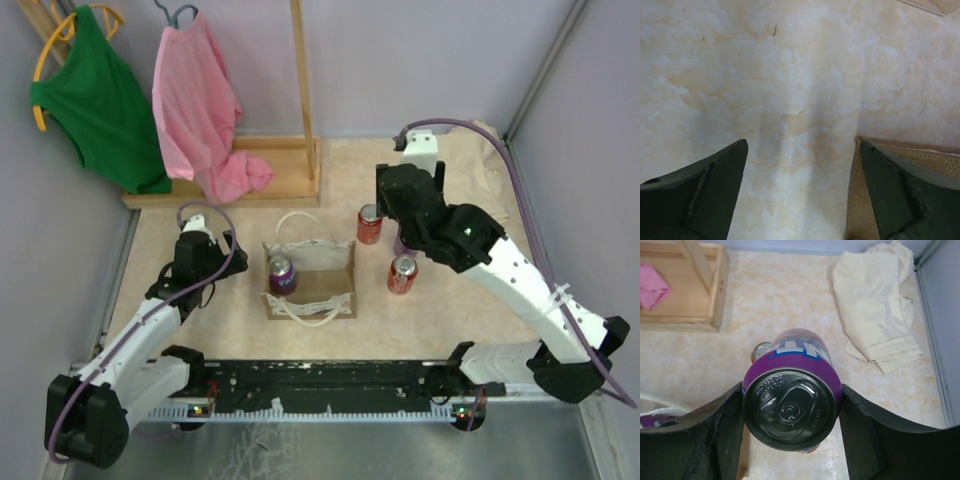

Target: Take the beverage out of the canvas bag

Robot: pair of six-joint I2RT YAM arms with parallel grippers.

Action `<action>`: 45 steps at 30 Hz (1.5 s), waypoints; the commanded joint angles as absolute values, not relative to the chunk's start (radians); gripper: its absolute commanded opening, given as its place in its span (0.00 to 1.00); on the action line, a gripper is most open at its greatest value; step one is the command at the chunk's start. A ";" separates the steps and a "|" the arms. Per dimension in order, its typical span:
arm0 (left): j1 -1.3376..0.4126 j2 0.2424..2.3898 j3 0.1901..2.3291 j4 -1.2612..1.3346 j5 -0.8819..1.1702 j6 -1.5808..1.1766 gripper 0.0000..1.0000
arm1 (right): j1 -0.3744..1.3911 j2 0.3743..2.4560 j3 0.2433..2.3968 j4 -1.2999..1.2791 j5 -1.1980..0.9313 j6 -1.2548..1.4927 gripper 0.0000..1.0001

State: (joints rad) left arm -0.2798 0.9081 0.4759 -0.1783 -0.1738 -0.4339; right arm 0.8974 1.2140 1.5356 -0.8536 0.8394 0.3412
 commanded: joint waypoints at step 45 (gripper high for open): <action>-0.282 0.903 0.480 -0.165 -0.170 -0.442 0.99 | 0.680 1.457 1.120 -0.550 0.325 0.465 0.00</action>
State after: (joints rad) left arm -0.2798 0.9012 0.4759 -0.1787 -0.1658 -0.4408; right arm 0.6842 1.4651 1.1233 -0.6617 0.3405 0.4465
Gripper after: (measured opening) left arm 0.995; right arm 0.645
